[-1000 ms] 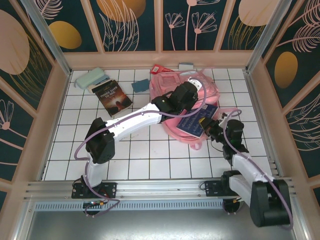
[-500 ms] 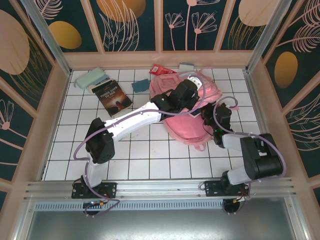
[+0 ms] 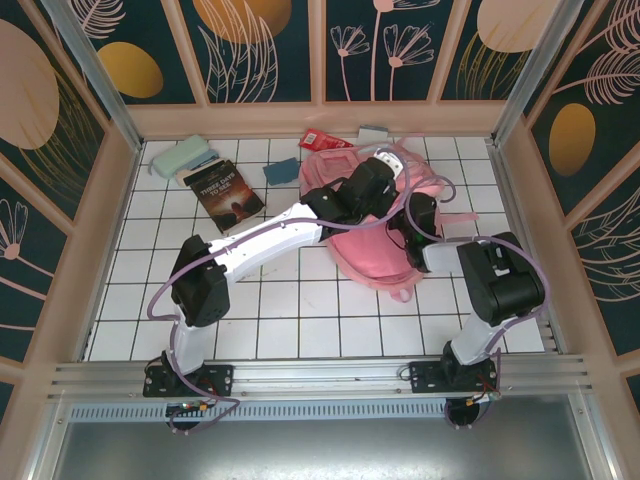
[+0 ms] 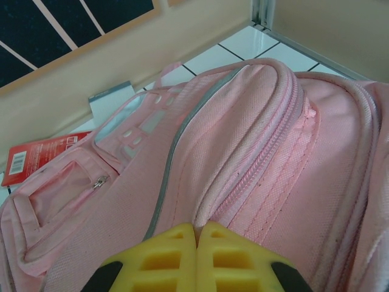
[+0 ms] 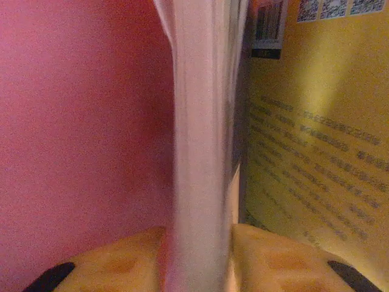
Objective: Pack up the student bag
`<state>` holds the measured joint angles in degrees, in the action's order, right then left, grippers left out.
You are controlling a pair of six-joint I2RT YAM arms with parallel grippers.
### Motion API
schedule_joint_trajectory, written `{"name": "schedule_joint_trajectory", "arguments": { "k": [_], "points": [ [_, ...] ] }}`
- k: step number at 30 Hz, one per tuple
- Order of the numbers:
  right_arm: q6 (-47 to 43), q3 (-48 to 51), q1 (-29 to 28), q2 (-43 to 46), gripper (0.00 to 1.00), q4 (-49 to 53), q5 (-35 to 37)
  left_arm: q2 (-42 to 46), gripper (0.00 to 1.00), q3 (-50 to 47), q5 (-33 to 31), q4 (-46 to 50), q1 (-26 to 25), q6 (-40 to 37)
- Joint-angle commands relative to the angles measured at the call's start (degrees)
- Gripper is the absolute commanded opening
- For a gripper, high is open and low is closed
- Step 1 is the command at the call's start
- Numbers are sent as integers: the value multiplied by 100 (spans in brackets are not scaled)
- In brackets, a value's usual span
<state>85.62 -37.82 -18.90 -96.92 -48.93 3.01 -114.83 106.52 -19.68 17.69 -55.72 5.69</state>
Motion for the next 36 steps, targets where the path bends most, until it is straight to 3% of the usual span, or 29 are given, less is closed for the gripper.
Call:
{"name": "schedule_joint_trajectory", "arguments": {
  "k": [1,10,19,25,30,34,36],
  "points": [
    [-154,-235,-87,-74,50,505,51,70,0,295,5,-469,-26,153],
    [-887,-32,-207,391,54,1494,-194,110,0,186,-179,-477,-20,121],
    [-2051,385,-205,1537,55,2675,-354,129,0,-14,-419,-603,-10,128],
    [-2963,1077,-208,2720,55,3459,-38,122,0,-120,-433,-617,51,207],
    [-3621,1494,-203,4255,55,4464,430,237,0,-396,-346,-627,79,328],
    [-4135,1426,-200,5355,59,5261,743,419,37,-697,-237,-632,103,497],
    [-4429,1304,-196,5706,63,5470,737,539,38,-860,-197,-644,122,596]
  ]
}}
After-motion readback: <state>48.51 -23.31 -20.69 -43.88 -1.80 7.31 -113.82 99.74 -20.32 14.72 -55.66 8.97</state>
